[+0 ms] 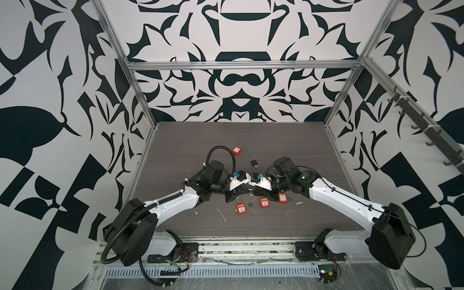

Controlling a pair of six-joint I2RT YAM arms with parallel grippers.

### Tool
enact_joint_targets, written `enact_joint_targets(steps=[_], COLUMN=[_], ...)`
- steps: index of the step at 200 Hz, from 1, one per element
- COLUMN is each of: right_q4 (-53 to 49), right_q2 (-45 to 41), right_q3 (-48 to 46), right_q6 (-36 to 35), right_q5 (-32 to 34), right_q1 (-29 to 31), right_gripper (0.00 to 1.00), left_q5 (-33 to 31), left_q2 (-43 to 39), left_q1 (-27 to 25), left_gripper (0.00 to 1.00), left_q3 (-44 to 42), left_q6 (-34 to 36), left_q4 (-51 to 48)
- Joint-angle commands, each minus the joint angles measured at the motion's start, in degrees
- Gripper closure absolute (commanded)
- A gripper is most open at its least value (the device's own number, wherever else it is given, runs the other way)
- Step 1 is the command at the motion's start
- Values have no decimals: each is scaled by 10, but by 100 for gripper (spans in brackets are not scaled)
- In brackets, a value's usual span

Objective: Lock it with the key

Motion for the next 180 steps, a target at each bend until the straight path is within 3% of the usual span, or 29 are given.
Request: enact_joint_targets(steps=[1,35,94,180], right_q4=[239,225,305,383], right_q2=[-15,-27,-51,-50], right_q3=[22,16,-20,-32], right_q6=[14,-2,0,-10], right_q5=[-77,-48,-11,-69], right_q1=[44,43,42,41], right_gripper=[100,100,100,100], left_q5=[4,7,25,94], left_q2=[38,46,60,58], left_q1=[-59,-61,-64,-68], left_gripper=[100,100,100,100], left_q3=[33,32,8,-35], left_q6=[-11,-12,-43,-59], left_q4=[65,67,108,153])
